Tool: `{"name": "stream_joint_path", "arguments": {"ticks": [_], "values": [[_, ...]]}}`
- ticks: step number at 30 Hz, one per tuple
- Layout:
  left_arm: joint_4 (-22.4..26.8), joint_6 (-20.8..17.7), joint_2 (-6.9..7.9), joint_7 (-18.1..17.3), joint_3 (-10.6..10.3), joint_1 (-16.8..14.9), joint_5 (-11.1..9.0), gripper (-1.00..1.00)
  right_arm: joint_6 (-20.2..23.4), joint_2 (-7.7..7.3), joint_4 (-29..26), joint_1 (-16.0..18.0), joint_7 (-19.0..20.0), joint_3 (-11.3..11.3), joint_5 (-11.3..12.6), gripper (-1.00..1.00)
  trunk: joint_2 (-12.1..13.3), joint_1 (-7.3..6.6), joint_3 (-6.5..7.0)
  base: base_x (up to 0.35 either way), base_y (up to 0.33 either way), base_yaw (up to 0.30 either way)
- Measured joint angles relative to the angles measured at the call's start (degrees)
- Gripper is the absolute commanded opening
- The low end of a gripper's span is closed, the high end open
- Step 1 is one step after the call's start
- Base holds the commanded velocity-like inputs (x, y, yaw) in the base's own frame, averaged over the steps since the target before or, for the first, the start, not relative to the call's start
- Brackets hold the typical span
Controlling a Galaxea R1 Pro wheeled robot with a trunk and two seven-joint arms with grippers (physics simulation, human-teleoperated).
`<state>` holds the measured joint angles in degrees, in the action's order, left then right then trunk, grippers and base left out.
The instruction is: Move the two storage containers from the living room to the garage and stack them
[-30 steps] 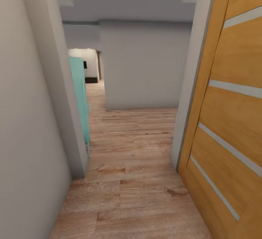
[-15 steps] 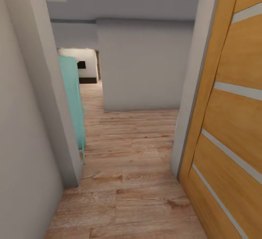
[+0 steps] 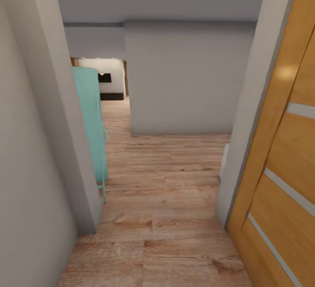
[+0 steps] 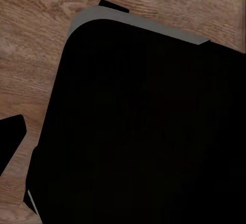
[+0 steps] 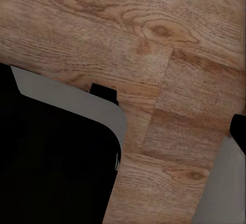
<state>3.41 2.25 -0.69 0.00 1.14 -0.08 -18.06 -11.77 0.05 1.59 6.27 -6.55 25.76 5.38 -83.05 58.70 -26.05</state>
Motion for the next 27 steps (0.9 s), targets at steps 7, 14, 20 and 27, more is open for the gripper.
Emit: {"name": "stream_joint_path", "arguments": {"ticks": [7, 14, 20, 27], "values": [[0.0, 0.0, -0.08, 0.0, 0.0, 0.0, 0.1, 1.00, -0.1, -0.05, 0.0, 0.0, -0.1, -0.2, 0.1, 1.00, 0.0, 0.00, 0.00, 0.323, 0.000, 0.011], [0.0, -0.1, -0.09, 0.0, 0.0, 0.0, 0.1, 1.00, -0.1, -0.07, 0.0, 0.0, 0.0, 0.1, 0.0, 1.00, 0.0, 0.00, 0.00, 0.323, 0.000, 0.001], [-0.1, -0.2, -0.15, 0.0, 0.0, 0.0, 0.1, 1.00, 0.1, 0.05, 0.0, 0.0, 0.0, 0.1, 0.1, 1.00, 0.0, 0.00, 0.00, 0.323, 0.000, 0.000], [0.0, -0.1, -0.18, 0.0, 0.0, 0.0, 0.2, 1.00, 0.0, 0.12, 0.0, 0.0, 0.4, -0.5, 0.7, 1.00, 0.0, 0.00, 0.00, 0.323, 0.000, 0.000]]}}
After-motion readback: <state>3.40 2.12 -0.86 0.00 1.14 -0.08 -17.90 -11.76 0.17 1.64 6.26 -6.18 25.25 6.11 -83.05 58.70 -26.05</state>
